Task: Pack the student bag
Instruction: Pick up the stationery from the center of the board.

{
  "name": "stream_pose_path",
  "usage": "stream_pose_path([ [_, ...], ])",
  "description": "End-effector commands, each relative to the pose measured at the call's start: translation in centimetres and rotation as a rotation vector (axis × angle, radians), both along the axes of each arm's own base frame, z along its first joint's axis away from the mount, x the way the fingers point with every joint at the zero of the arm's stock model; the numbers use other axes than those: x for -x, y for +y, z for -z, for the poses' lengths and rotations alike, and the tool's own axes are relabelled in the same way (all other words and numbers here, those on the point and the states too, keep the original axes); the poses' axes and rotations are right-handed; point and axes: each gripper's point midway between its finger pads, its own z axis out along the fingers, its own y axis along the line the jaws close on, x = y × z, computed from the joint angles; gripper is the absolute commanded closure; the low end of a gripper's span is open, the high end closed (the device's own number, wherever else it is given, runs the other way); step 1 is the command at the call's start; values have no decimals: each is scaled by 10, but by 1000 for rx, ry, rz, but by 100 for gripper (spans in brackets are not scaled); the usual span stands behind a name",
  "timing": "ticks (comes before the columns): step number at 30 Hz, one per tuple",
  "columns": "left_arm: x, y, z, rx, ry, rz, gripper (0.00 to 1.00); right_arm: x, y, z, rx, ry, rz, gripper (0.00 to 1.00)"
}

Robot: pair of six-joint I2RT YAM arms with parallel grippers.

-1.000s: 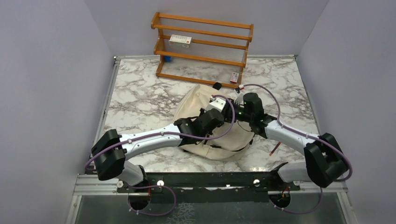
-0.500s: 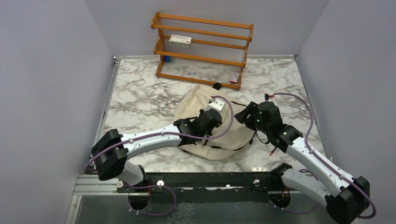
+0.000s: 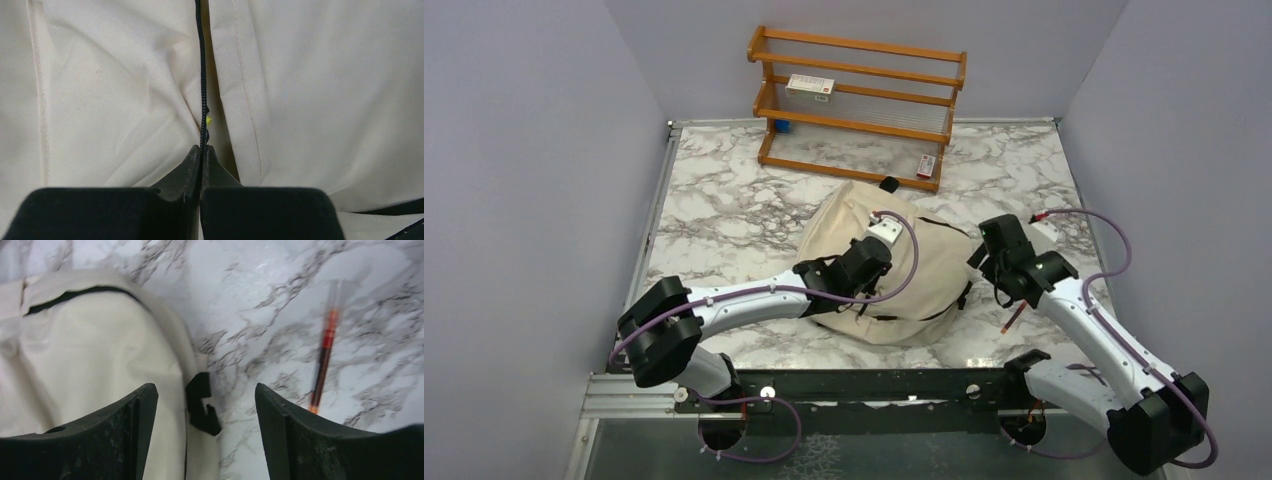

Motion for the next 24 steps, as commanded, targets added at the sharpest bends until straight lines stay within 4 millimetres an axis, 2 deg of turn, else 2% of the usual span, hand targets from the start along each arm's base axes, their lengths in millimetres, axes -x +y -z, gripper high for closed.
stream_pose_path([
  [1,-1,-10,-16,65,-29,42,100,3,-30,2,22,114,20,24],
  [5,2,-15,-21,107,-34,74,100,11,-47,25,-45,261,25,23],
  [9,3,-18,-22,136,-37,89,100,27,-53,42,-48,390,91,21],
  [17,12,-22,-22,196,-23,120,100,30,-90,54,-57,419,254,23],
  [24,13,-24,-19,190,-21,144,100,26,-93,70,-141,437,281,26],
])
